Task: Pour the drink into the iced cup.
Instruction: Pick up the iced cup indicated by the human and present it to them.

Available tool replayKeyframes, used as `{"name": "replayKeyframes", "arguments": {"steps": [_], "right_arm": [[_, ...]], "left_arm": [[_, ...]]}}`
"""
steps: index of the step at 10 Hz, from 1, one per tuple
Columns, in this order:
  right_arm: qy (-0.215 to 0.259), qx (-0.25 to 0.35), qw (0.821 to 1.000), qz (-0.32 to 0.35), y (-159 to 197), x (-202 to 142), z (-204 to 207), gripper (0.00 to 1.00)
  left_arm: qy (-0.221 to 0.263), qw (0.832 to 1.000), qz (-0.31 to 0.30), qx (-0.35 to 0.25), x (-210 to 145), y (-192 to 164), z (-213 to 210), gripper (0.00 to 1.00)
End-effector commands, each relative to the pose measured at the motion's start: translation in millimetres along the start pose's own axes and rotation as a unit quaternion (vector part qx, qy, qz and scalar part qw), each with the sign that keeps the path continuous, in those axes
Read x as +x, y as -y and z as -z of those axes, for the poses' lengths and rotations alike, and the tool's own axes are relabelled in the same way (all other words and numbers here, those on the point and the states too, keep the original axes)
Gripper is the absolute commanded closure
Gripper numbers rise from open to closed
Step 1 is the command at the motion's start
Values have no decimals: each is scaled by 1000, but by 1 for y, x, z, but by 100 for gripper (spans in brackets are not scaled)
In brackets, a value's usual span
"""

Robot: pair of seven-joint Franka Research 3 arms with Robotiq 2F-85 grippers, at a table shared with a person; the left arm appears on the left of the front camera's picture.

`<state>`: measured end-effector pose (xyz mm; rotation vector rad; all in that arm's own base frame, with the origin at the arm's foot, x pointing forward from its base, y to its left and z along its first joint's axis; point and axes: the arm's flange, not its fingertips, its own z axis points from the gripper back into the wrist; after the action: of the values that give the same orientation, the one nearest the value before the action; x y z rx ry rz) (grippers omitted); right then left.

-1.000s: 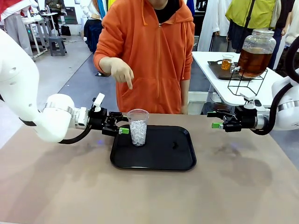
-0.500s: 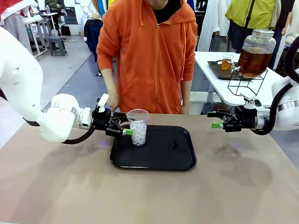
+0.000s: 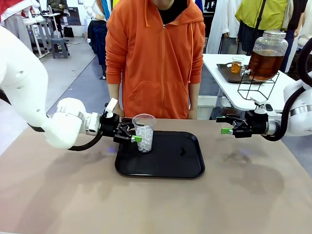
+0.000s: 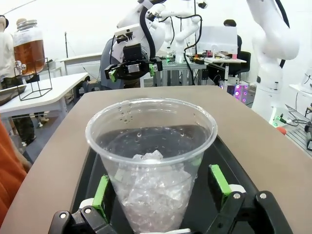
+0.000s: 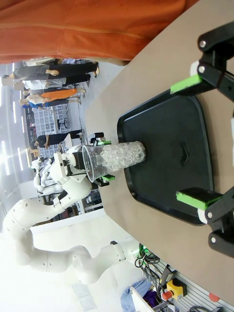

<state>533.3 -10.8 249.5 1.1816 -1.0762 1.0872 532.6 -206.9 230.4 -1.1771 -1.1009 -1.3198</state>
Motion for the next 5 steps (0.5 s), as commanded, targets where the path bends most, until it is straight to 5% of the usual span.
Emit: {"name": "replayKeyframes", "arguments": {"steps": [1, 5], "right_arm": [[2, 0, 1000, -1, 0, 3, 1, 0], [2, 0, 1000, -1, 0, 3, 1, 0]], "left_arm": [[-6, 1000, -7, 3, 1, -5, 9, 0], [-10, 1000, -18, 4, -1, -6, 17, 0]]}}
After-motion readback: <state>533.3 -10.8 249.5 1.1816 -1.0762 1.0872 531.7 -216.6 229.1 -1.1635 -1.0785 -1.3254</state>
